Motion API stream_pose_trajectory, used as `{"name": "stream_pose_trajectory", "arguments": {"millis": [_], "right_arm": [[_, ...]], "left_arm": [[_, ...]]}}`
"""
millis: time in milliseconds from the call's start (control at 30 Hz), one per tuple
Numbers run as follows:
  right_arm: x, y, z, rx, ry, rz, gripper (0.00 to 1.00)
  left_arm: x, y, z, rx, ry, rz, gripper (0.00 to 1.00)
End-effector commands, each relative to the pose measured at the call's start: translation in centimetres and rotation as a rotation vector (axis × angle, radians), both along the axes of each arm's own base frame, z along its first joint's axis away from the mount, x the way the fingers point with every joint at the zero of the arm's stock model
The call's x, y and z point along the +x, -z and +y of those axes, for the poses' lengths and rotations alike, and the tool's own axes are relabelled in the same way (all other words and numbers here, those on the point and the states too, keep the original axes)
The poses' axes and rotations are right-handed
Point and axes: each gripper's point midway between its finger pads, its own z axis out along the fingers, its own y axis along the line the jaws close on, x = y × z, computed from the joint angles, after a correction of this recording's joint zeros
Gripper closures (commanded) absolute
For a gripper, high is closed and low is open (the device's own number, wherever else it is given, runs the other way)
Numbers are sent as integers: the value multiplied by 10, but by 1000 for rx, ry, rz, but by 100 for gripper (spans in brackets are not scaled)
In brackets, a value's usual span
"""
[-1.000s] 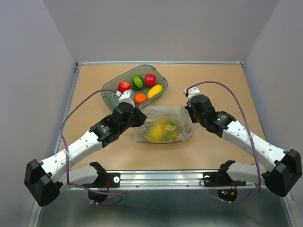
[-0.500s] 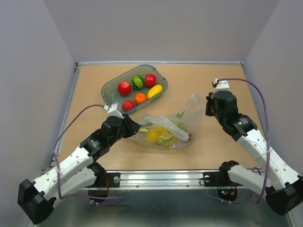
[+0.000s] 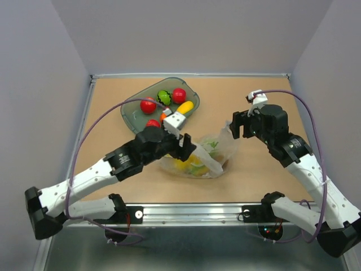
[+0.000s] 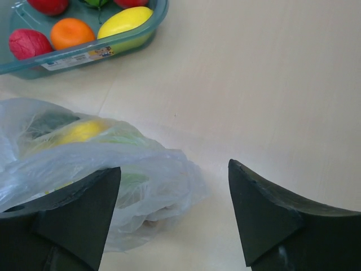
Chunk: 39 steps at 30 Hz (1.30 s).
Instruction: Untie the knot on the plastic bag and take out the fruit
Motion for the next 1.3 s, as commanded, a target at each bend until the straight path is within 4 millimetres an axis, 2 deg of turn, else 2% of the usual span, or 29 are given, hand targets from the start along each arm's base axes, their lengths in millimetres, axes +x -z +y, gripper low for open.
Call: {"name": "stream_pose_trajectory", "arguments": {"millis": [0,33,67,200,367,567,700,767,833,867,1000,1067,1133,1267], "right_arm": [[0,-37,-1,14,-10,-73,16],[-1,-42,-2,20,-5,-84,13],[-2,-42,-5,13,4,-84,13],[-8,-47,-8,17,8,-94,9],[-13,-44,-11,18,8,-84,8],[-18,-40,-10,27,2,-70,8],[-18,-38,-10,28,3,-67,8],[-19,-36,-9,32,0,-58,7],[-19,-33,-7,40,-7,-49,8],[-19,-31,-4,48,-17,-37,8],[-22,-27,3,72,-43,-16,8],[-23,-27,7,86,-59,-6,8],[-21,-26,8,90,-58,1,8],[-20,-33,17,130,-76,13,8]], "left_arm": [[-7,0,-31,284,181,-228,21],[-8,11,-40,348,208,-240,21],[-17,7,-48,381,241,-276,21],[-24,20,-65,511,339,-371,21],[-26,35,-67,656,406,-453,21],[-16,59,-66,844,418,-524,21],[-9,67,-64,916,385,-550,21],[-3,71,-62,949,349,-558,25],[1,68,-66,926,311,-568,33],[3,64,-67,907,287,-571,50],[6,45,-65,820,194,-561,100],[8,39,-63,760,136,-536,100],[6,26,-59,676,84,-520,100],[8,10,-50,405,-79,-375,100]]}}
